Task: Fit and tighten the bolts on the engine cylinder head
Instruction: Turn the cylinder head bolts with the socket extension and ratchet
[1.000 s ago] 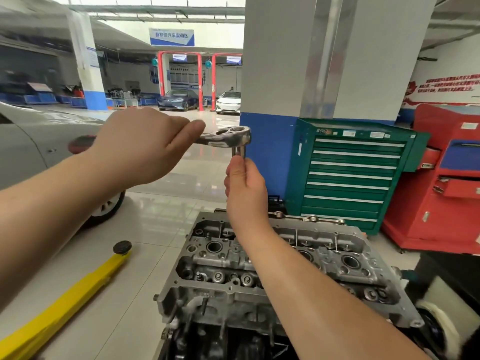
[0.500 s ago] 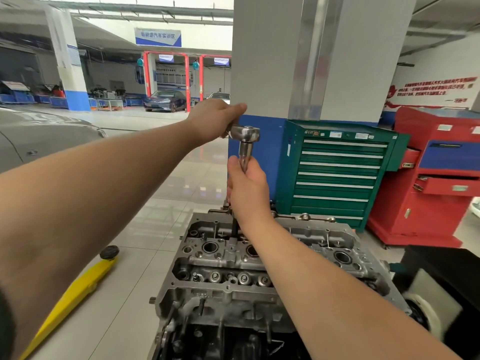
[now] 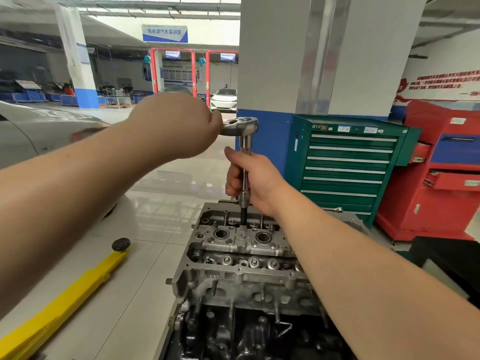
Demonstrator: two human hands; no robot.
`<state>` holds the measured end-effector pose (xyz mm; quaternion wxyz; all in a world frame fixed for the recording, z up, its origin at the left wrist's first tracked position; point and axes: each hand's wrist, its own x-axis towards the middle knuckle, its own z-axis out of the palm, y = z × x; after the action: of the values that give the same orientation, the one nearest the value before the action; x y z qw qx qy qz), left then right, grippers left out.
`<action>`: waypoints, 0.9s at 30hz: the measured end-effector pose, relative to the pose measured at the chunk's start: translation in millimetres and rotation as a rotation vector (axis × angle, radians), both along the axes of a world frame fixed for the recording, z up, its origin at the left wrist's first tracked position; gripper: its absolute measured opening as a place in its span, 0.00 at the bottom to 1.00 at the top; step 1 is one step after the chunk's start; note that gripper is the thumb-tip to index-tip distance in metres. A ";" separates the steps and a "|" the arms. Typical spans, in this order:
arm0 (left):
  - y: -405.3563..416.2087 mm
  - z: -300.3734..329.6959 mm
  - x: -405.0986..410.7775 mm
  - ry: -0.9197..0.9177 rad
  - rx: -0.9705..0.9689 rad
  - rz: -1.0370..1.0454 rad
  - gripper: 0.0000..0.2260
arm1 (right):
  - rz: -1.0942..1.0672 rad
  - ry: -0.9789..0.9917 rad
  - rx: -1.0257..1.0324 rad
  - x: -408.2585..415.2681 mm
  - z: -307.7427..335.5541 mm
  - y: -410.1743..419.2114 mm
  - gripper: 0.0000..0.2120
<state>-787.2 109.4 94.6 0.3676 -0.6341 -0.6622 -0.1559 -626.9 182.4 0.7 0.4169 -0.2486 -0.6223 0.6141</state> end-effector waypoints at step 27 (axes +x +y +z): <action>-55.7 -135.0 44.4 -1.132 0.365 -0.592 0.13 | -0.511 -0.515 0.448 32.0 62.3 -29.4 0.16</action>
<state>-742.7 53.8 -40.4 0.0063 -0.5371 -0.5141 -0.6687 -594.9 153.0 63.0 0.4303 -0.4433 -0.7426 0.2585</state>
